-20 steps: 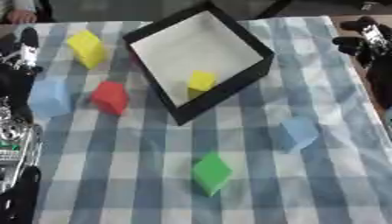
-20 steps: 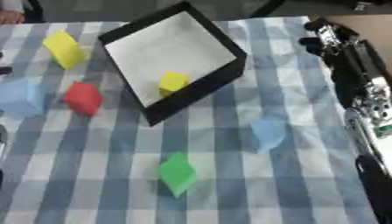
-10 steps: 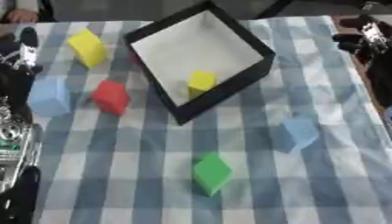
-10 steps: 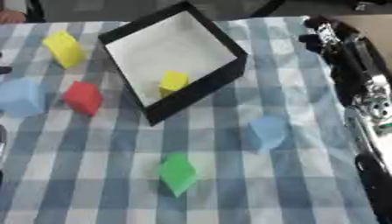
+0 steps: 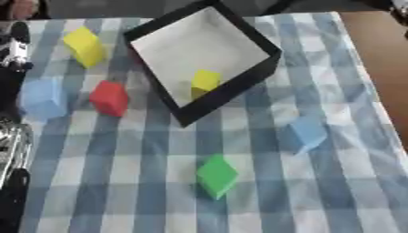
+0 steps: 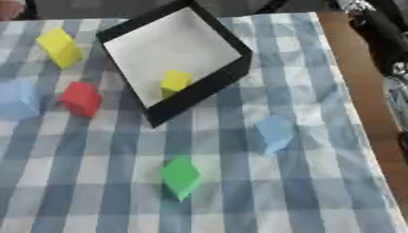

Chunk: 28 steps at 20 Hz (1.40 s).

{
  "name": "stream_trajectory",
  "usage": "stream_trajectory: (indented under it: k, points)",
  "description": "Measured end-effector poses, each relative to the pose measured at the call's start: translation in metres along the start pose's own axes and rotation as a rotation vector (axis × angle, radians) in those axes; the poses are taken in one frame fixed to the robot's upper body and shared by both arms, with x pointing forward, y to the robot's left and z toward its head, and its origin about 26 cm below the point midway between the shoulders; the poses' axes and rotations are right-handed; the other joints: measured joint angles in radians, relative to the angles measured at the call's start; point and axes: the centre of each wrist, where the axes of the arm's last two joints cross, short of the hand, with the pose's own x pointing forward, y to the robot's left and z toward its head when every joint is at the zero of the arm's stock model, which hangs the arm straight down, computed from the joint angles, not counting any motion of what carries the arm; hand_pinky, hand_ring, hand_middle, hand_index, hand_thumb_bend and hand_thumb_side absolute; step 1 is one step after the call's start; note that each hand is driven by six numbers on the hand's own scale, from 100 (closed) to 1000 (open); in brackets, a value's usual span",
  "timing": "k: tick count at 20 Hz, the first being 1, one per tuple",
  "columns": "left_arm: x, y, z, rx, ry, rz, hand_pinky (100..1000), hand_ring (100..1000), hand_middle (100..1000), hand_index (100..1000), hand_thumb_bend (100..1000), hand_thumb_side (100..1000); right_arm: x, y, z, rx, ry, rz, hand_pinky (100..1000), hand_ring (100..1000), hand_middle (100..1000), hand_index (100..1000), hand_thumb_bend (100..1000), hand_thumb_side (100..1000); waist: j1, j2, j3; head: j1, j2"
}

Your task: Pick up objects on the table and place them in the box.

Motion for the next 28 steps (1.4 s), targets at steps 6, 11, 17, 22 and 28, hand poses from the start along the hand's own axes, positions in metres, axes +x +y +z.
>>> stream_trajectory:
  k: [6,11,17,22,28]
  points:
    - [0.0,0.006,-0.002,-0.015,-0.002,-0.033,581,711,684,793,605,502,0.039,-0.015,-0.01,0.276,-0.091,0.258,882,812,815,789,100,378,-0.004,0.0,-0.011,0.009,0.005]
    - [-0.003,0.009,-0.001,-0.021,0.007,-0.047,580,711,683,791,605,502,0.069,-0.021,-0.015,0.51,-0.173,0.475,883,828,816,810,100,370,-0.009,0.0,-0.016,0.01,0.009]
    - [-0.004,0.012,-0.002,-0.03,0.007,-0.063,580,710,682,790,604,502,0.089,-0.02,-0.016,0.756,-0.214,0.643,890,852,830,830,100,460,-0.01,0.0,-0.021,0.011,0.009]
    - [-0.004,0.013,-0.002,-0.037,0.008,-0.072,580,710,681,788,613,499,0.1,-0.014,-0.012,0.919,-0.238,0.715,890,856,832,837,100,530,-0.01,0.0,-0.025,0.012,0.009]
    - [-0.004,0.012,-0.002,-0.049,0.01,-0.073,579,710,680,786,613,499,0.1,-0.005,-0.011,1.026,-0.261,0.738,887,854,831,838,100,590,-0.01,0.0,-0.025,0.012,0.009]
